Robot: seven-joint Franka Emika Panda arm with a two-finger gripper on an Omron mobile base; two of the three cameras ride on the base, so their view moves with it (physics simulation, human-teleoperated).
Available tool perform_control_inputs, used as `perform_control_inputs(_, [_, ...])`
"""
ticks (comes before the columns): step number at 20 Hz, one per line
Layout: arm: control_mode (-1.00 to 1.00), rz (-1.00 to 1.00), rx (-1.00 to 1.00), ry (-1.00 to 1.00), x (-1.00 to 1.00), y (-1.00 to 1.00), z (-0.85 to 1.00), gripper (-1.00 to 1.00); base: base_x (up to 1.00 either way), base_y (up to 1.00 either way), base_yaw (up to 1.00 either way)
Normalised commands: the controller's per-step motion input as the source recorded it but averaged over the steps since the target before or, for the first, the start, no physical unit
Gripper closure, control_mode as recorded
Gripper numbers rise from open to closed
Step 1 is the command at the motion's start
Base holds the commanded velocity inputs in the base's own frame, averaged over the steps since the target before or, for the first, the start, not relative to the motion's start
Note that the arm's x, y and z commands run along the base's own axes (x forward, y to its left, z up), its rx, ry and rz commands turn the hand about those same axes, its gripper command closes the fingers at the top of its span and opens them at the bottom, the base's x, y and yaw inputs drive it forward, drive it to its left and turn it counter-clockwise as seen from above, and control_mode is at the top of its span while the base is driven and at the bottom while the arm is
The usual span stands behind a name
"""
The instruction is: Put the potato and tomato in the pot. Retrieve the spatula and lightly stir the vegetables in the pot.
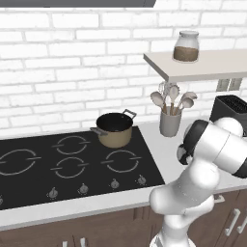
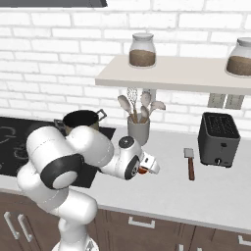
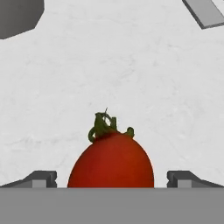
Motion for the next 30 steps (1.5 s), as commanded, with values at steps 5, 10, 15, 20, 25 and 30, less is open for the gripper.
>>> perform_control_inputs(5, [-1.0,0.0,0.0,0.05,0.11,-0.04,-0.16,1.0,0.0,0.0,0.0])
perform_control_inputs(10, [-1.0,0.0,0.0,0.0,-0.01,0.0,0.0,1.0,0.0,0.0,0.0])
perform_control_inputs(15, [-1.0,0.0,0.0,-0.09,-0.49,0.25,0.46,1.0,0.0,0.0,0.0])
perform_control_inputs(20, [-1.0,0.0,0.0,-0.06,-0.35,0.88,1.0,1.0,0.0,0.0,0.0])
perform_control_inputs(25, [-1.0,0.0,0.0,0.06,-0.03,1.0,1.0,1.0,0.0,0.0,0.0])
perform_control_inputs(30, [-1.0,0.04,0.0,0.09,0.08,1.0,0.71,1.0,0.0,0.0,0.0])
